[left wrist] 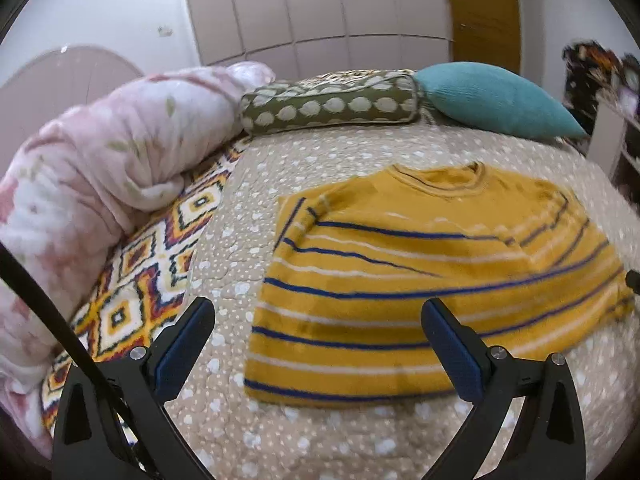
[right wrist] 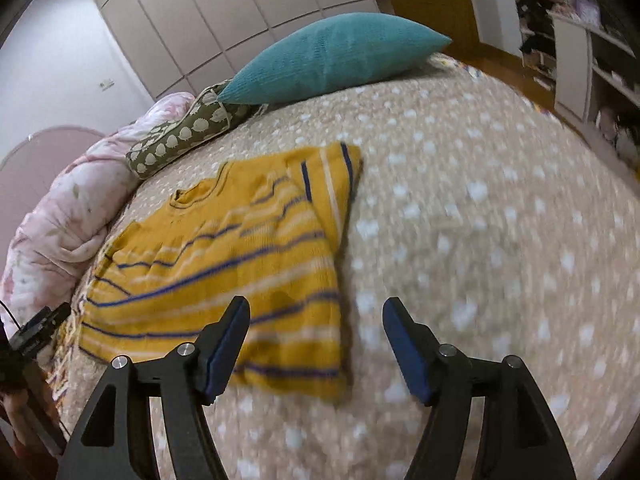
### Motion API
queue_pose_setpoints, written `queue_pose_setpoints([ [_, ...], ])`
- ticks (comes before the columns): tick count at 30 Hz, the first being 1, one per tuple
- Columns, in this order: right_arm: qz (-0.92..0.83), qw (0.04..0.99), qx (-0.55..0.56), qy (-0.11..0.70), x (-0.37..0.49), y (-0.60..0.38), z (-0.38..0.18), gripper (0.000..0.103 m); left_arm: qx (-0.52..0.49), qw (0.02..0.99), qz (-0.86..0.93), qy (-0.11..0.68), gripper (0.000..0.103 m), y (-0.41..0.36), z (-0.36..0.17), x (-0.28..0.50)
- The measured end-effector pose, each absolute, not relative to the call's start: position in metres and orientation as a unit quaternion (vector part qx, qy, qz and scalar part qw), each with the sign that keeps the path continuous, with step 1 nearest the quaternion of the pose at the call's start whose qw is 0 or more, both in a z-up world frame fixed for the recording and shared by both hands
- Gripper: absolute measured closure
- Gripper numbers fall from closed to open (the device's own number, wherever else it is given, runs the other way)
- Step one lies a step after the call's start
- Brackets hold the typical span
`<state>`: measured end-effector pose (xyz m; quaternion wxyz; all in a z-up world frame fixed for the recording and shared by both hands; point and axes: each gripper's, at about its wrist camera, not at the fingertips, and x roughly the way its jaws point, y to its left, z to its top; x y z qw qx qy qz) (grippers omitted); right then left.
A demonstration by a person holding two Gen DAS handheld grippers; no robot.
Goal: Fold small clothes
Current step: 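Move both tools over the yellow sweater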
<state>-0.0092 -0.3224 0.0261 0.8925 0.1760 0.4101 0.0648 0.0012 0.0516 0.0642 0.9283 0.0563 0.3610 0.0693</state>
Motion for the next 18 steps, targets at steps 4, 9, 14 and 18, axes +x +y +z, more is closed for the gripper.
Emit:
queue_pose_setpoints([
  [4,0.053,0.889,0.202,0.407,-0.030,-0.334,0.015,0.027,0.063,0.927,0.055,0.366,0.000,0.040,0.055,-0.004],
  [9,0.042,0.892,0.202,0.403,-0.046,-0.341,0.010,0.027,0.049,0.922,0.050,0.381,0.000,0.049,0.045,0.000],
  [14,0.070,0.907,0.149,0.389,-0.059,-0.311,0.030,0.027,-0.024,0.922,0.080,0.377,0.000,0.100,0.044,-0.005],
  [18,0.148,0.908,0.041,0.391,-0.056,-0.230,0.046,0.027,-0.100,0.912,0.142,0.371,0.000,0.158,0.035,-0.021],
])
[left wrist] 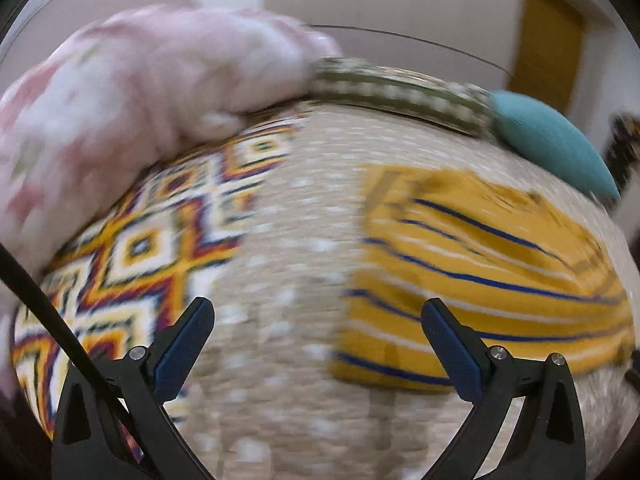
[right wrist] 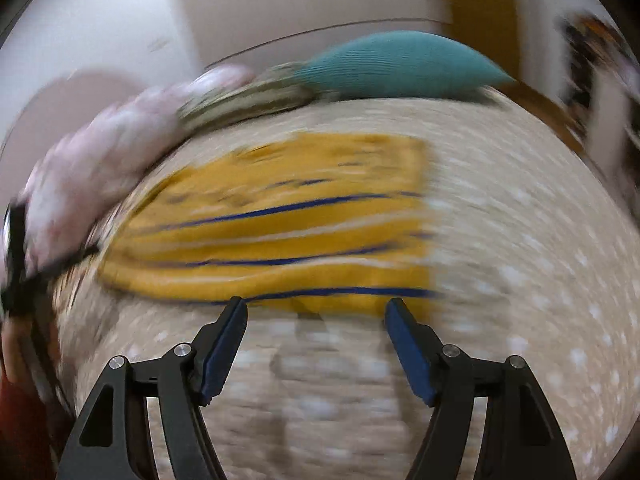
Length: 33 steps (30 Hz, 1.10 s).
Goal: Fold small clothes
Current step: 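Move both tools over the yellow sweater, then grasp the sweater edge with the right tool and fold it across the body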
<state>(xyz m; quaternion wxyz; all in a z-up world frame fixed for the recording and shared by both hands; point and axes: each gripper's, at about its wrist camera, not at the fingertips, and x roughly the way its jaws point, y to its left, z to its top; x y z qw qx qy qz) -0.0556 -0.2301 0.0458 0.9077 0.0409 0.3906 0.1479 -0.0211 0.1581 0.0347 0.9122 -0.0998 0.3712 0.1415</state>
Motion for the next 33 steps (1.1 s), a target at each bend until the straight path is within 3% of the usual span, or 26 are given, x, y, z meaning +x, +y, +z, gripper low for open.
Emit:
queue_pose_setpoints([
  [9,0.289,0.866,-0.173,0.370,-0.048,-0.016,0.030,0.027,-0.270,0.888,0.152,0.341,0.000,0.237,-0.003,-0.062],
  [18,0.223,0.850,-0.366,0.306,-0.042,0.102,-0.008,0.030,-0.343,0.876,0.136,0.310,0.001,0.263,-0.012,-0.076],
  [20,0.218,0.851,-0.372,0.300,-0.032,0.116,-0.009,0.034,-0.367,0.869,0.135,0.303,0.001,0.271,-0.015,-0.077],
  [22,0.223,0.851,-0.355,0.317,-0.019,0.123,-0.010,0.063,-0.375,0.869,0.129,0.296,0.002,0.275,-0.015,-0.080],
  [25,0.219,0.855,-0.324,0.340,-0.009,0.120,-0.005,0.087,-0.367,0.871,0.133,0.298,0.002,0.273,-0.013,-0.080],
  [27,0.227,0.862,-0.288,0.349,-0.001,0.110,0.007,0.093,-0.363,0.871,0.137,0.301,0.002,0.272,-0.013,-0.078],
  [33,0.199,0.913,-0.093,0.343,0.023,0.009,0.077,0.095,-0.341,0.875,0.155,0.308,0.002,0.266,-0.012,-0.075],
])
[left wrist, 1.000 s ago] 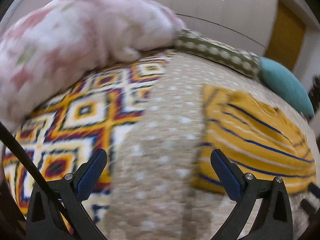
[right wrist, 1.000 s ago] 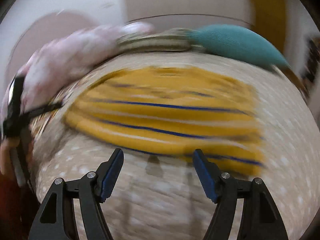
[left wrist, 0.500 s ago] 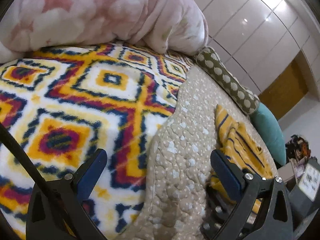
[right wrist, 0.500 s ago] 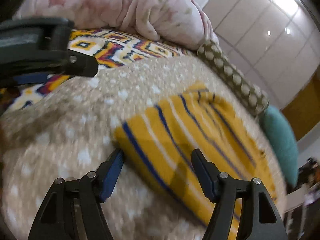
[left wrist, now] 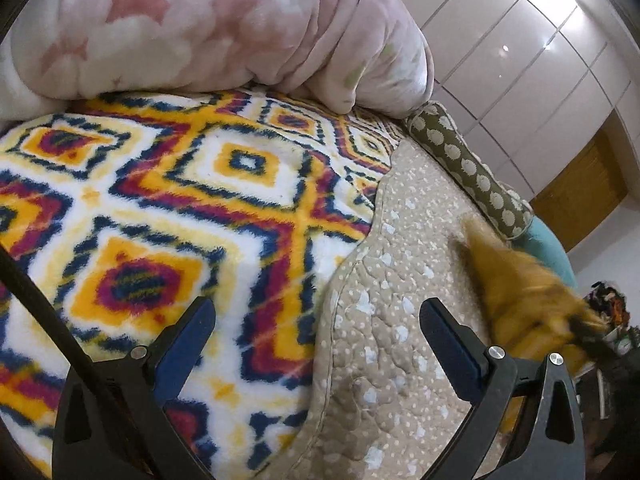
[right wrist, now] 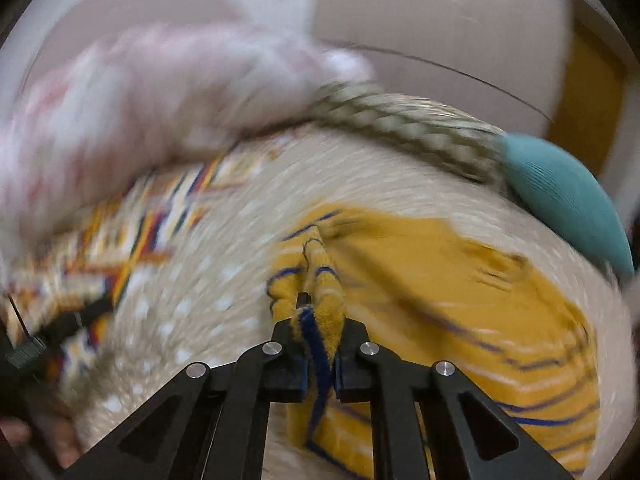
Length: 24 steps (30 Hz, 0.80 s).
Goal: Fold small clothes
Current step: 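Grasp the sweater edge with the right tool and fold it across the body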
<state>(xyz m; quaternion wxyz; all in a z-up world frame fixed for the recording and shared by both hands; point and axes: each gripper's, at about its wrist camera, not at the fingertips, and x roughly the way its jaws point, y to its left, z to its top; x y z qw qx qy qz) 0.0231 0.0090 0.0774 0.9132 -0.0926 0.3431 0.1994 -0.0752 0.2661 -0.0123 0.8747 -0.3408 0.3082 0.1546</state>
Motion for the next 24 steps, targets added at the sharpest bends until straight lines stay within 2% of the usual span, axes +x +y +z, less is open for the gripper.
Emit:
queue_pose_setpoints([
  [5,0.096,0.935,0.066,0.336,0.029,-0.159,0.096,0.095,-0.326,0.877,0.166,0.311,0.002,0.262,-0.012,-0.074],
  [10,0.009,0.908,0.164,0.386,0.014,-0.277,0.044,0.095,-0.304,0.882,0.181,0.310,0.002,0.254,-0.006,-0.072],
  [14,0.021,0.892,0.209,0.401,0.001,-0.305,0.010,0.095,-0.294,0.892,0.156,0.306,0.002,0.233,0.011,-0.070],
  [24,0.027,0.909,0.210,0.358,-0.024,-0.327,0.033,0.095,-0.189,0.917,0.012,0.350,0.002,0.098,0.053,-0.023],
])
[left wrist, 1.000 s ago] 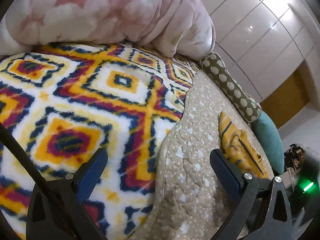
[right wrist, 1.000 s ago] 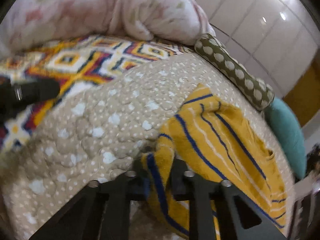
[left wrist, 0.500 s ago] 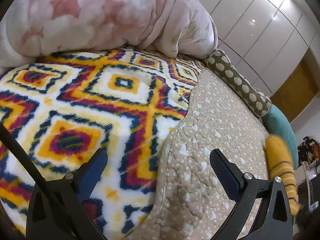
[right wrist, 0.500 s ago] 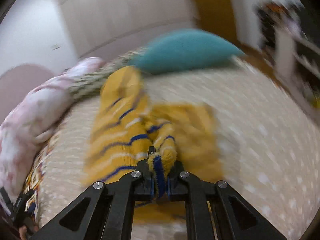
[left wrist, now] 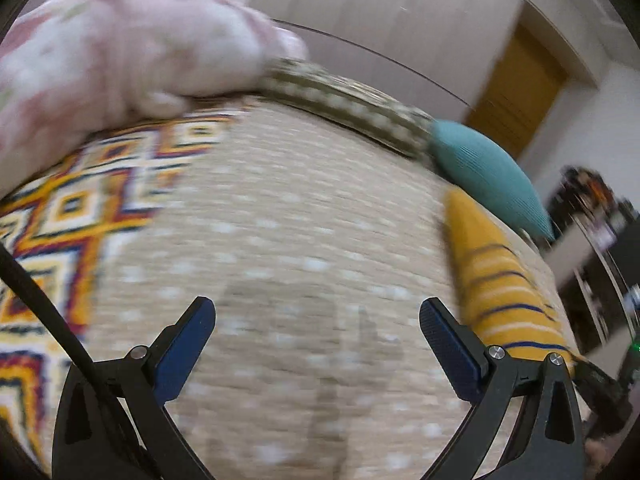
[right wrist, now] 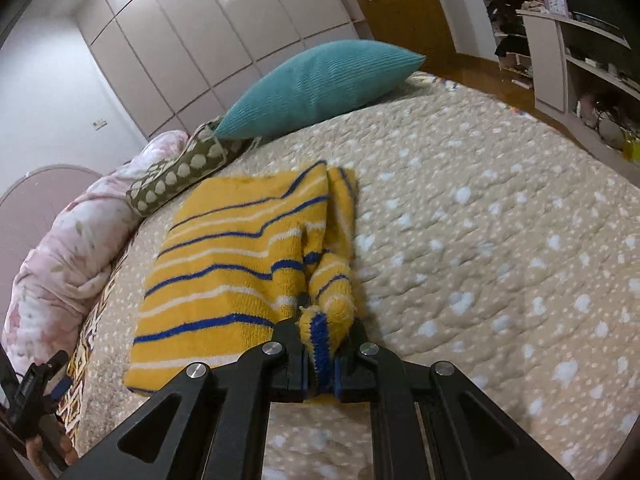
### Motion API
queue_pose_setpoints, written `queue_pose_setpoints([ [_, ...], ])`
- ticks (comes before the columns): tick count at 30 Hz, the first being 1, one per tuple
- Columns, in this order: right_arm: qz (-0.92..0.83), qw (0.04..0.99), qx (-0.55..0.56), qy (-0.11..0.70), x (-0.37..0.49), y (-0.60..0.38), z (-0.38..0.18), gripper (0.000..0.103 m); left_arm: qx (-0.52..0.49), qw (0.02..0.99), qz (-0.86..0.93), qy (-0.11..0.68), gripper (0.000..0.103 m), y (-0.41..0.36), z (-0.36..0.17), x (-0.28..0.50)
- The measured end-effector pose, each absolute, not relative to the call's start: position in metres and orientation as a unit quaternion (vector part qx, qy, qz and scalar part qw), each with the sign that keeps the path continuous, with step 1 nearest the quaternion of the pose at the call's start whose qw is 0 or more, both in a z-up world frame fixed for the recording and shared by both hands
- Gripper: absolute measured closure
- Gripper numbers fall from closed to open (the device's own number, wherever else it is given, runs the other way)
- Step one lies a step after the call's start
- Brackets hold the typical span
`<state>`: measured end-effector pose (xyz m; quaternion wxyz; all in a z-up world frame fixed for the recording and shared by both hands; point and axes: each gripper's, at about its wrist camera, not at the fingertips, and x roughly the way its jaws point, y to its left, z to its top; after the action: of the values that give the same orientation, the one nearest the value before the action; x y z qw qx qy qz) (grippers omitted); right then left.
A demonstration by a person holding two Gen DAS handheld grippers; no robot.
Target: Fold small clothes
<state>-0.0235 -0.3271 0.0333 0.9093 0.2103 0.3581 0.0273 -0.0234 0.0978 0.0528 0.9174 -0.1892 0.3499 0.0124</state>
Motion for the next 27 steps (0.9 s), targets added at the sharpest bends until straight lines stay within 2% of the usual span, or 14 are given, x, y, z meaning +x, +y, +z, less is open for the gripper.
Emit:
queue_pose_setpoints([
  [7,0.022,0.904,0.176,0.390,-0.015,-0.331,0.007,0.094,-0.114,0.917,-0.102,0.369,0.002,-0.028,0.059,0.029],
  [11,0.022,0.905,0.170,0.389,-0.014,-0.331,0.002,0.094,-0.048,0.896,-0.107,0.427,0.001,-0.076,0.020,0.063],
  [14,0.026,0.903,0.179,0.391,-0.012,-0.337,-0.002,0.088,-0.080,0.879,-0.109,0.458,0.000,-0.075,0.002,0.076],
  [16,0.027,0.900,0.194,0.390,-0.011,-0.344,-0.005,0.069,-0.099,0.866,-0.113,0.478,0.000,-0.067,0.007,0.079],
  [21,0.066,0.893,0.229,0.382,-0.015,-0.366,0.004,0.051,-0.098,0.890,-0.128,0.426,0.000,-0.046,0.047,0.064],
  [25,0.073,0.905,0.250,0.337,-0.022,-0.391,0.031,0.020,-0.152,0.885,-0.144,0.415,0.000,-0.016,0.054,0.065],
  [27,0.078,0.903,0.260,0.331,-0.014,-0.398,0.038,0.014,-0.163,0.881,-0.149,0.419,0.000,-0.010,0.049,0.072],
])
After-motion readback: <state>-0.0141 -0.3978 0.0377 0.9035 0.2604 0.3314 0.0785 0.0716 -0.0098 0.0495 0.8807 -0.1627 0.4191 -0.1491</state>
